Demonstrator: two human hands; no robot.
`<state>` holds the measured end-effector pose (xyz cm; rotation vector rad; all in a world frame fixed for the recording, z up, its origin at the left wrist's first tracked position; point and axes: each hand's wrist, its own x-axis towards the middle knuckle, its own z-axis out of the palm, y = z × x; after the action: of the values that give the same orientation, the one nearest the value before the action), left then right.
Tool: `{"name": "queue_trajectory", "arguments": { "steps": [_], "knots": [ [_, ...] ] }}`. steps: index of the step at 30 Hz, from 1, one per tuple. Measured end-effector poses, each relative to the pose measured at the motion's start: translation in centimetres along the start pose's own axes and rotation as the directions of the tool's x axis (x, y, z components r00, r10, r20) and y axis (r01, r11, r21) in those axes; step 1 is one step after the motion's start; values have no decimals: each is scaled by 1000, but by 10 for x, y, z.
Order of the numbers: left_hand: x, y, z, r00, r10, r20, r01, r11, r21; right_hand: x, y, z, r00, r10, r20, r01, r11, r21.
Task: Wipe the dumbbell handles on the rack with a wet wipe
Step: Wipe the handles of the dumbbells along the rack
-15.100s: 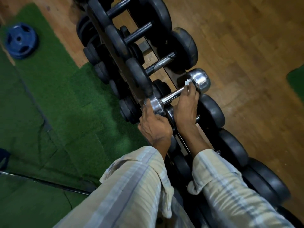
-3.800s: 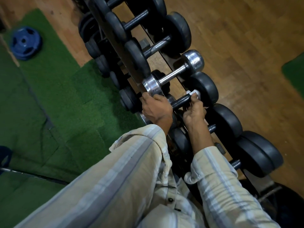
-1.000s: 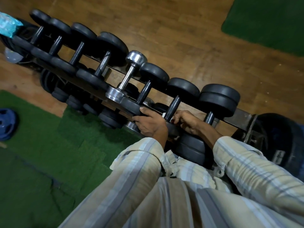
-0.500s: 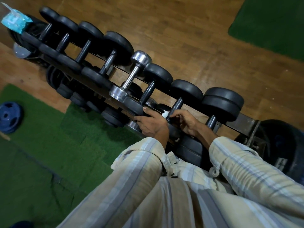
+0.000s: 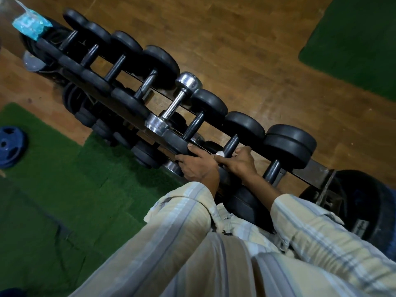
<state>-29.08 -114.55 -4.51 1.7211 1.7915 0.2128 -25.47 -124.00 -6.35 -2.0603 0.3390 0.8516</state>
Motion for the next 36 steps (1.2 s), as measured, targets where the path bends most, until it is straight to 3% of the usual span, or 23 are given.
{"name": "queue_trajectory", "arguments": {
  "steps": [3,6,8,14,23,27,31,34,36],
  "knots": [
    [0,1,0,1000,-5,-11,5,1000,-7,-9,4,-8,944,-324,-67,319,945,-72],
    [-1,2,1,1000,-3,-23,3,1000,-8,-9,4,-11,808,-584,75,588,796,-144],
    [-1,1,1,1000,0,-24,0,1000,-9,-5,4,-14,720,-667,191,693,680,-240],
    [0,1,0,1000,2,-17,-2,1000,-4,5,1,-31,537,-743,399,838,413,-358],
    [-3,2,-2,1000,11,-9,-11,1000,3,5,-5,-37,463,-750,472,820,161,-549],
    [-5,4,-3,1000,9,-8,-9,1000,3,15,-5,-48,547,-792,272,691,243,-680],
    [-5,4,-5,1000,9,-12,-9,1000,-8,25,-3,-57,565,-821,80,617,356,-701],
    [-5,4,-5,1000,17,-9,-17,1000,-6,26,6,-49,591,-807,-8,618,459,-638],
    [-5,6,-5,1000,19,-15,-19,1000,-2,23,11,-43,620,-783,54,691,512,-511]
  ]
}}
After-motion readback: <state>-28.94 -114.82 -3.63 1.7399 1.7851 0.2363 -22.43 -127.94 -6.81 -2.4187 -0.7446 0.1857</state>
